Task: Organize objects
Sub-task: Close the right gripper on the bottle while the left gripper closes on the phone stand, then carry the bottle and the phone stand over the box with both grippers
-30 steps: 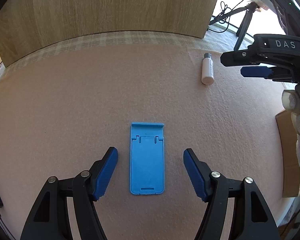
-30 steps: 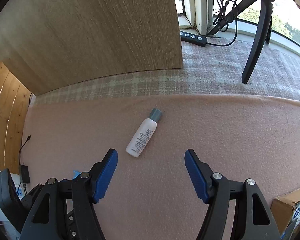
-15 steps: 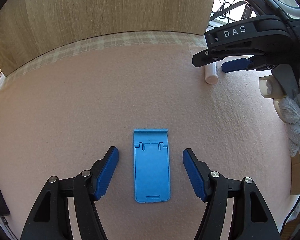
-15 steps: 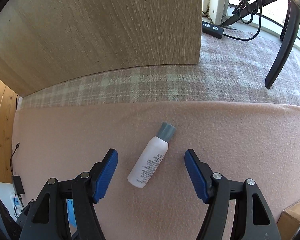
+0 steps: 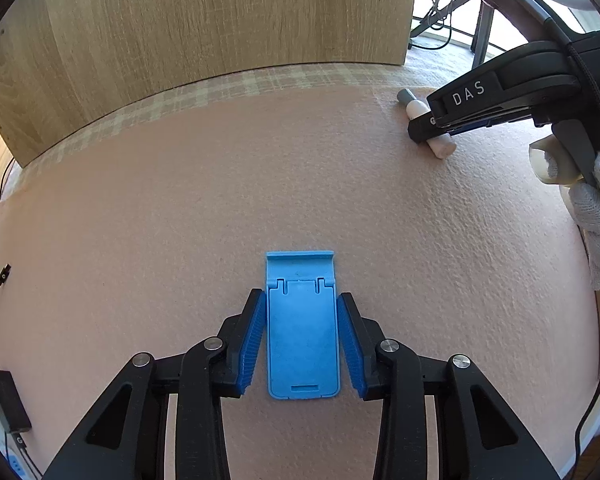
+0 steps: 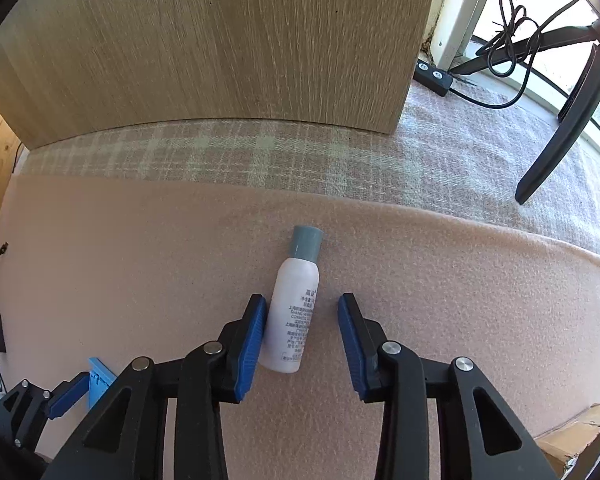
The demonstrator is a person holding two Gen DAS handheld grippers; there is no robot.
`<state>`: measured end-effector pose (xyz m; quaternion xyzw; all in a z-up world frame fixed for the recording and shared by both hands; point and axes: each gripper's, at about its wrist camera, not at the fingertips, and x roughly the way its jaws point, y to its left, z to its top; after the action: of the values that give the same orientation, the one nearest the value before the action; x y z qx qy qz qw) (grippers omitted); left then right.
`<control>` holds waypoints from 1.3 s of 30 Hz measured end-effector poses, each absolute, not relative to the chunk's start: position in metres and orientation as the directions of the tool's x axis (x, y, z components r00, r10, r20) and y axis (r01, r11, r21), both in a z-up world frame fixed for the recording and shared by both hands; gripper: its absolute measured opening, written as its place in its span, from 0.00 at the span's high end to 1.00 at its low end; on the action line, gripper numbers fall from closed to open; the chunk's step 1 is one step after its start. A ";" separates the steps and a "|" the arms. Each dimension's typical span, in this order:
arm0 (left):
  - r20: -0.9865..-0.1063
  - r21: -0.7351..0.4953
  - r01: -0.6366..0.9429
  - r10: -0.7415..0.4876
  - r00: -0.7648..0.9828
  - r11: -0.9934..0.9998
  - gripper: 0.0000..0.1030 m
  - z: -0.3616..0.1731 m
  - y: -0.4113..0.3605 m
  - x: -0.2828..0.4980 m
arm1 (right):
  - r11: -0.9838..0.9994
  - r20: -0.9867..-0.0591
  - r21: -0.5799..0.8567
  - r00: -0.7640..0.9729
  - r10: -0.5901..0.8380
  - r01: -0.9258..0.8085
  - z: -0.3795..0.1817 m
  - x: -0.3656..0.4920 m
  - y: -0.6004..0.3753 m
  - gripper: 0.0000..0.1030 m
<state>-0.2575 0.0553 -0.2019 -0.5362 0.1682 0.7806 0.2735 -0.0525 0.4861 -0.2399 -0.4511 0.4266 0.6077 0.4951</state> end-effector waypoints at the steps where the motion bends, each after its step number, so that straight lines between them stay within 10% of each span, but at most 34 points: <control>1: -0.928 -0.036 -0.603 0.250 -0.275 -0.797 0.62 -0.202 0.054 -0.257 | -0.145 -0.971 0.076 -0.106 0.216 -0.986 -0.240 -0.051 0.484 0.74; 39: -0.864 -0.161 -0.600 0.405 -0.298 -0.783 0.62 -0.132 0.020 -0.144 | -0.072 -0.839 0.345 -0.342 0.424 -0.936 -0.143 0.134 0.305 0.82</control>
<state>-0.1443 0.0199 -0.1317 -0.5022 0.0971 0.7997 0.3144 0.1343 0.3048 -0.1425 -0.2781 0.4604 0.6774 0.5019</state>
